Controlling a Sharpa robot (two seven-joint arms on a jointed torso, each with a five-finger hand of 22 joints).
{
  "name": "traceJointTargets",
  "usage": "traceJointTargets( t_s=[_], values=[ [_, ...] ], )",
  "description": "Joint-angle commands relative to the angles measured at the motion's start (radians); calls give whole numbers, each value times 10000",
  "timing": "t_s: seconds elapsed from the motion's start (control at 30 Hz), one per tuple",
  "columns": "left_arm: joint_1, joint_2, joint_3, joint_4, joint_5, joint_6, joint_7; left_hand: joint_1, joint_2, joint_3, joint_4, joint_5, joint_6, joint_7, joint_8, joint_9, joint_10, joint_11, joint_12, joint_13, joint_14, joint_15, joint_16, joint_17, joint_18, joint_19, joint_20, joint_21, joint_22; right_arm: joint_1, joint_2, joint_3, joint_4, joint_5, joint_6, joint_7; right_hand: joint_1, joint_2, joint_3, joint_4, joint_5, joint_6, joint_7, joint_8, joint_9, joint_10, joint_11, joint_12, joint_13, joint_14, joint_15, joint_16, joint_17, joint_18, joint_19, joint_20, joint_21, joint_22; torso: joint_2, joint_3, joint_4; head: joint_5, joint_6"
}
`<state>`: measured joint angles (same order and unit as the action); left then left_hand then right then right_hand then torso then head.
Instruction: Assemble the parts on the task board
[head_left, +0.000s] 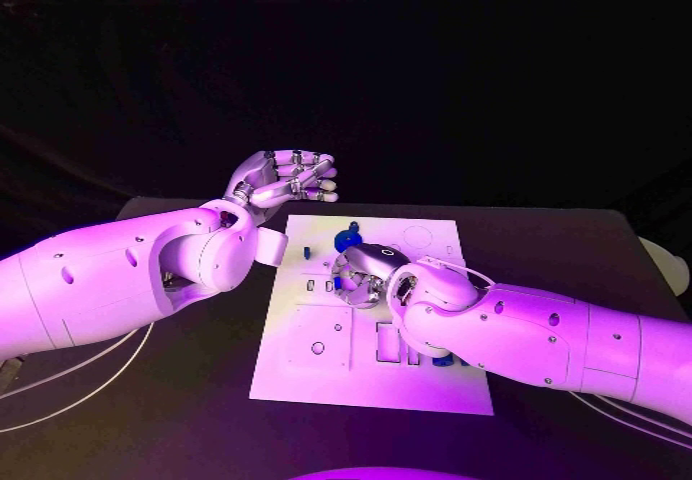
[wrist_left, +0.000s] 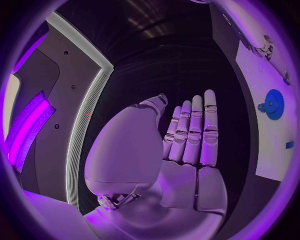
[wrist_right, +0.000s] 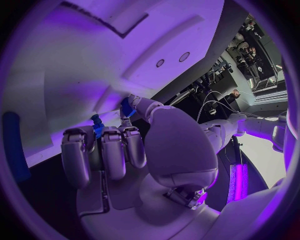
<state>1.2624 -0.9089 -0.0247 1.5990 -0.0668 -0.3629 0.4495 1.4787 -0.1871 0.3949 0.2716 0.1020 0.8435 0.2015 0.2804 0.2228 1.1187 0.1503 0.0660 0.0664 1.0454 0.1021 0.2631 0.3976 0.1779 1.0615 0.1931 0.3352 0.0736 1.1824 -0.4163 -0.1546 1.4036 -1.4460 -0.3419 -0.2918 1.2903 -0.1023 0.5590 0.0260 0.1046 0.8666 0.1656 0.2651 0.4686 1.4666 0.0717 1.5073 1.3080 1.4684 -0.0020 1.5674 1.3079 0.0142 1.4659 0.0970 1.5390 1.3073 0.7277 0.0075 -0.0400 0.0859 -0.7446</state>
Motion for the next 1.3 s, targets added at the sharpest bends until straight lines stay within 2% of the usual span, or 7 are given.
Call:
traceJointTargets(
  t_s=[0.03,0.2,0.37,0.93,1.07,1.13,1.3],
  values=[
    [9,6,7,24,-11,129,52,-51,-22,61,-22,-7,2,55,-54,9,-4,11,-12,0,32,1,26,9,63,68,33,-1,-2,-47,-6,-38,-32,-100,345,-78,-112,-27,-27,84,-76,-89,14,-64,-28,342,96,-51,1881,1024,93,34,2629,-7,762,114,-33,2126,3,-1,-1,0,4],
    [9,3,7,23,-11,137,43,-51,-22,61,-22,-7,2,55,-54,9,-4,11,-12,0,32,1,26,9,63,68,33,-1,-2,-47,1,-38,-22,-100,287,-40,-265,-184,-143,186,-66,-331,127,-260,-111,267,201,-114,1813,1024,186,34,2629,-4,756,201,-43,2118,0,-3,-1,5,0],
    [9,0,7,21,-11,141,36,-51,-22,61,-22,-7,2,55,-54,9,-4,11,-12,0,32,1,26,9,63,68,33,-1,-2,-47,6,-38,-15,-100,258,-9,-384,-343,-322,273,-89,-423,173,-350,-146,238,252,-134,1790,1024,237,34,2629,0,748,255,-54,2106,0,-5,2,6,-8],
    [9,-9,6,13,-11,154,26,-52,-16,65,-23,-8,3,56,-56,10,-5,12,-11,0,34,1,23,13,62,72,32,-4,-3,-47,-12,-39,17,-100,5,61,-416,-516,-569,410,-327,-766,258,-597,-240,-13,335,-356,1551,1024,314,34,2629,10,727,336,-82,2075,0,1,9,-15,-42],
    [9,-8,6,9,-11,159,26,-52,-16,65,-23,-8,3,56,-56,10,-5,12,-11,0,34,1,23,13,62,72,32,-4,-3,-47,-41,-39,59,-133,-326,163,-419,-580,-643,442,-390,-866,277,-659,-261,-58,353,-394,1509,1024,332,34,2629,13,720,353,-92,2063,2,1,1,-18,-53],
    [9,-8,6,3,-11,161,25,-53,-11,69,-25,-8,5,54,-57,12,-4,12,-9,1,35,1,19,16,61,76,30,-6,-4,-47,-83,-39,115,-150,-647,303,-448,-717,-828,532,-500,-1123,322,-817,-322,-79,405,-403,1494,1024,369,34,2629,12,721,388,-91,2067,0,0,-3,-15,-59],
    [9,-20,6,-38,-31,191,-23,-55,-14,68,-27,-10,7,35,-57,14,1,6,-6,2,35,0,17,19,61,81,29,-7,-5,-37,-290,-38,306,-34,-1500,960,-475,-861,-1249,740,-511,-1618,431,-1149,-441,-121,494,-422,1459,1024,460,34,2629,18,709,467,-108,2050,-5,1,-3,25,-41]
  ],
)
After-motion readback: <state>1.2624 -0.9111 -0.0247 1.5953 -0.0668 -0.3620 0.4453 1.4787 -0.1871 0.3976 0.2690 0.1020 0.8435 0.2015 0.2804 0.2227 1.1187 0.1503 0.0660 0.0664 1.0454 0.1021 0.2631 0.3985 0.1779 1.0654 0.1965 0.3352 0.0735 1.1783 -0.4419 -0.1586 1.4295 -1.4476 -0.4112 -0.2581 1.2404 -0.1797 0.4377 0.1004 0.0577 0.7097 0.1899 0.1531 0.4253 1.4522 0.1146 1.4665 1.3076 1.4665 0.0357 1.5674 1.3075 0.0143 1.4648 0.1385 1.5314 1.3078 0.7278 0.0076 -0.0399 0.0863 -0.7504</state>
